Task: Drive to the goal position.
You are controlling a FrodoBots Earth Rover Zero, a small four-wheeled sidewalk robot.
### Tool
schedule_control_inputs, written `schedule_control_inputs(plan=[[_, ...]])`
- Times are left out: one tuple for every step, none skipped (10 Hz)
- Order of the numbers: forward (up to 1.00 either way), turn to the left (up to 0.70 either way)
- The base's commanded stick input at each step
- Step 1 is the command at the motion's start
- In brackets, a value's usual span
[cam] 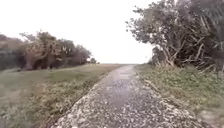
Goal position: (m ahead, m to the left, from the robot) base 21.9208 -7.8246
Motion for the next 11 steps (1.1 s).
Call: schedule_control_inputs(plan=[[0.99, -0.26], [0.99, -0.11], [0.99, -0.02], [0.99, 0.0], [0.99, 0.0], [0.99, 0.0], [0.99, 0.0], [0.99, 0.0], [0.99, 0.0], [0.99, 0.0], [0.99, 0.0]])
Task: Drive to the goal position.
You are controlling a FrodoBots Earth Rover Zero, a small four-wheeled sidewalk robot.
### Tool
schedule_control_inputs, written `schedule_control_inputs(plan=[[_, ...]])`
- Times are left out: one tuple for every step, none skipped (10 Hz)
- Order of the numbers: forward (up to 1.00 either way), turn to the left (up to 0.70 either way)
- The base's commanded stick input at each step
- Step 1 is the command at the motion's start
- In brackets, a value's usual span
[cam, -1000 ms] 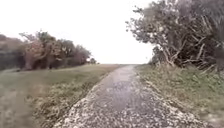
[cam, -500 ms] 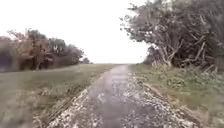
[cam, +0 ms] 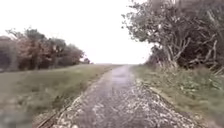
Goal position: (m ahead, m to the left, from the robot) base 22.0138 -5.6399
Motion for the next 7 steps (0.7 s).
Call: schedule_control_inputs(plan=[[0.99, 0.0], [0.99, 0.0], [0.99, 0.0], [0.99, 0.0], [0.99, 0.0], [0.99, 0.0], [0.99, 0.0]])
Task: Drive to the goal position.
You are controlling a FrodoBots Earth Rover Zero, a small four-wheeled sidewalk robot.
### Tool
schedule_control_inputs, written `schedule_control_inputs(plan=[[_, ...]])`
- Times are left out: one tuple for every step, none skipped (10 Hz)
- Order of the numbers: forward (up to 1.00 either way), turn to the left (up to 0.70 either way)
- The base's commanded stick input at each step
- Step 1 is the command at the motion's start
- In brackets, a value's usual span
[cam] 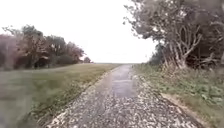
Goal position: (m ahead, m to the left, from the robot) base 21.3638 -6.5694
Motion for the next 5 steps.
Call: schedule_control_inputs(plan=[[0.99, 0.0], [0.99, 0.0], [0.99, 0.0], [0.99, -0.1], [0.99, -0.24]])
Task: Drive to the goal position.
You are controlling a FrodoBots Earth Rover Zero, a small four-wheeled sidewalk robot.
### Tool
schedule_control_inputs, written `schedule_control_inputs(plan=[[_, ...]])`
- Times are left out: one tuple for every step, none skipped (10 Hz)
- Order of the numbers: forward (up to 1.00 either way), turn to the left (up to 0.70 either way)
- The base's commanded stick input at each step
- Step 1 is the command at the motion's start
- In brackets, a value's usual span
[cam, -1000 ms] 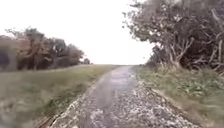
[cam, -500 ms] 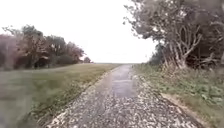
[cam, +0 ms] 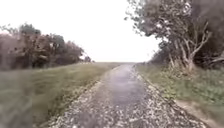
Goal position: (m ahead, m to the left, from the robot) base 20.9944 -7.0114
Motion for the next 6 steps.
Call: schedule_control_inputs(plan=[[0.99, -0.32], [0.99, -0.32], [0.99, 0.0], [0.99, 0.0], [0.99, 0.0], [0.99, 0.0]])
